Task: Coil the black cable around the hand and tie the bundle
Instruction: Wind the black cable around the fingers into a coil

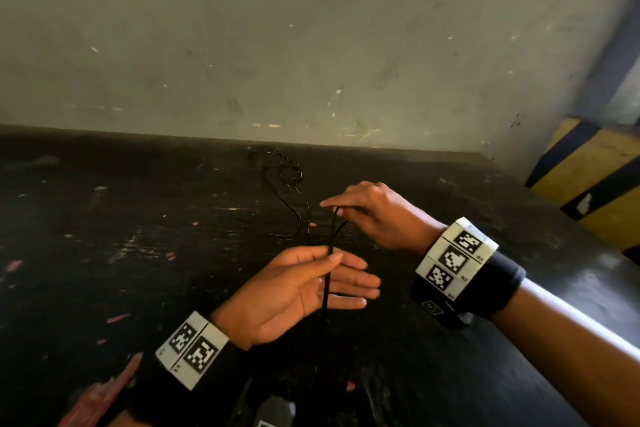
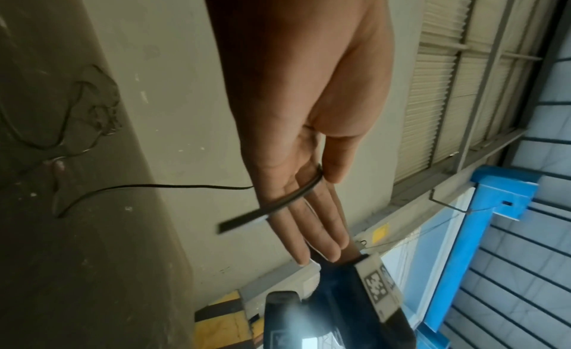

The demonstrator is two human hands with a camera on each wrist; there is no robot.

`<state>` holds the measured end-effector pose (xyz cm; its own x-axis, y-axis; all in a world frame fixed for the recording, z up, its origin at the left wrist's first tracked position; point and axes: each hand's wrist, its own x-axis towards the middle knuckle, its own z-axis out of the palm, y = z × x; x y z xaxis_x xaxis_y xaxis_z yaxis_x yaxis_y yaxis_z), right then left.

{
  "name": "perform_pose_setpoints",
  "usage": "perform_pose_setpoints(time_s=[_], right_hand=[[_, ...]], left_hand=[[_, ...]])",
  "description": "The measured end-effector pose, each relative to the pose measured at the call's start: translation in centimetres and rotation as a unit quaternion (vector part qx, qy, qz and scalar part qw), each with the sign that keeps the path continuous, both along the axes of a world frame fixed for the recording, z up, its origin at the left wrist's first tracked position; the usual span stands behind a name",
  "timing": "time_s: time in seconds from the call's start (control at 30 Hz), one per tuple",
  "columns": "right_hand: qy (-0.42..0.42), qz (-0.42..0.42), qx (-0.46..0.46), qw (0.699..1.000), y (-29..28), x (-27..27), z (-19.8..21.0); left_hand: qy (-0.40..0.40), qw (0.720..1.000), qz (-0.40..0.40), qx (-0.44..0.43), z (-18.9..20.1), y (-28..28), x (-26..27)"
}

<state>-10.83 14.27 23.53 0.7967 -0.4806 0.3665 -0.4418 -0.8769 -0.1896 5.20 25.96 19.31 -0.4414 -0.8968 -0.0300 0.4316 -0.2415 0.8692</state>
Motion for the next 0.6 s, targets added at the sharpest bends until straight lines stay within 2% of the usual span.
perform_pose_setpoints(time_s=[0.3,0.43,0.6], right_hand=[[0.045,-0.019,0.022,0.999,1.1,1.4,2.3],[0.029,-0.029,0.033,0.999,1.3,1.5,2.5],[0.019,0.008,0.022,1.000,2.3,1.3,1.6]], left_hand=[[0.038,0.998,-0.050,-0.017,1.5,2.0,0.8],[0.044,0.998,-0.037,-0.030,1.9,2.4,0.8],[0.050,0.998,-0.026,-0.026,2.4,2.0,0.7]])
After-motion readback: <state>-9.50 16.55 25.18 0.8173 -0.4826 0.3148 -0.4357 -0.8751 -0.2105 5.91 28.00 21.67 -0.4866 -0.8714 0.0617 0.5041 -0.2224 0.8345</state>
